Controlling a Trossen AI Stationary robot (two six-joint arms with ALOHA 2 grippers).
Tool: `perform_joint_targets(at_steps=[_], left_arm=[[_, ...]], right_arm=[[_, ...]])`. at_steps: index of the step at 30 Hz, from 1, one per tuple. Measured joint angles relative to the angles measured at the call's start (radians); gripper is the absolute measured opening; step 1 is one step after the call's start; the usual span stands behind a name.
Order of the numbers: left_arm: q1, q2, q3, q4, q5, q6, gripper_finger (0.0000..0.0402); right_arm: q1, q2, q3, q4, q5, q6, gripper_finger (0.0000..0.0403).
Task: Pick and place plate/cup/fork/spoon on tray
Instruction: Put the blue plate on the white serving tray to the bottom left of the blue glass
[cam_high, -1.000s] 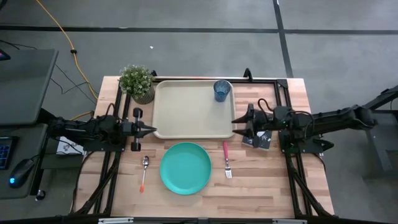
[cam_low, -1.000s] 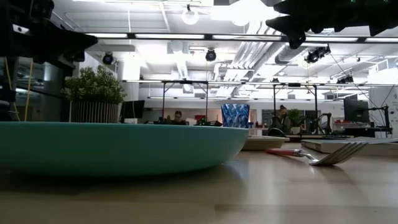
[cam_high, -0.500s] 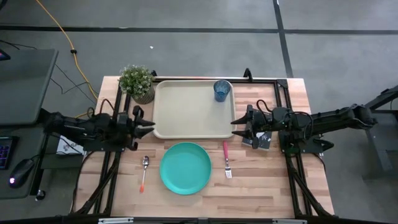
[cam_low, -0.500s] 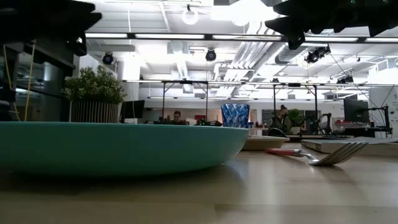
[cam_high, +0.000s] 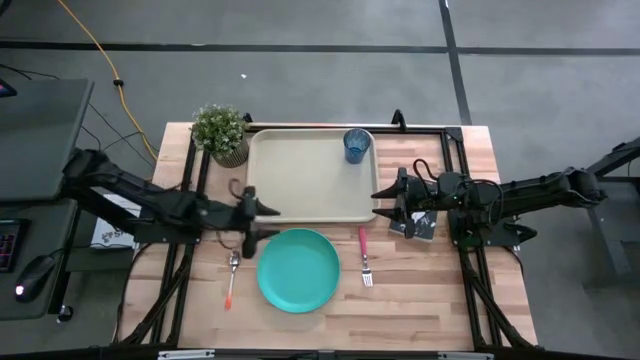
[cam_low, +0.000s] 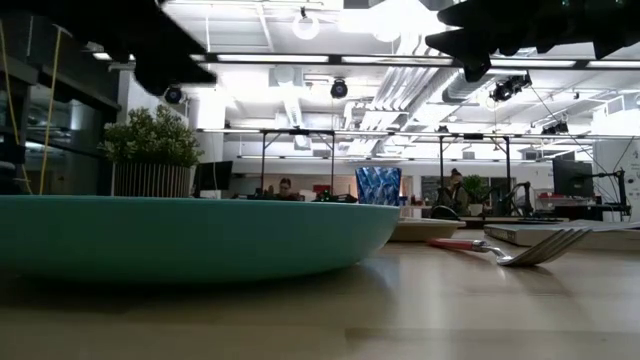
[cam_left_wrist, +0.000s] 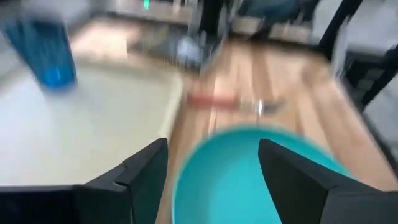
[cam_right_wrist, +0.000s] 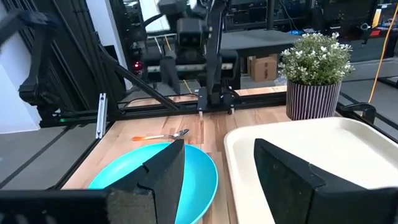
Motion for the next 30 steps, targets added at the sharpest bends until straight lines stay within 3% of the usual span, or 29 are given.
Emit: perform_joint_targets(at_steps=[4,11,24,30], left_arm=[[-0.003,0.13,0.067,-0.169,0.06,-0.197,0.0228],[0.048,0.299,0.069,-0.25,0.131,-0.398,0.0223],[0.123,0.453,0.069,-0.191,0.31,-0.445,0.0223],[0.107,0.481,0.07,-0.177,0.331,-0.451,0.0208]], right_arm=[[0.0,0.0,0.0,-0.002,-0.003,0.0,0.0186],[0.0,0.0,0.0,-0.002,-0.003,0.0,0.0186],[0.0,0.0,0.0,-0.002,0.001,0.0,0.0186],[0.0,0.0,0.0,-0.001,0.001,0.0,0.0186]])
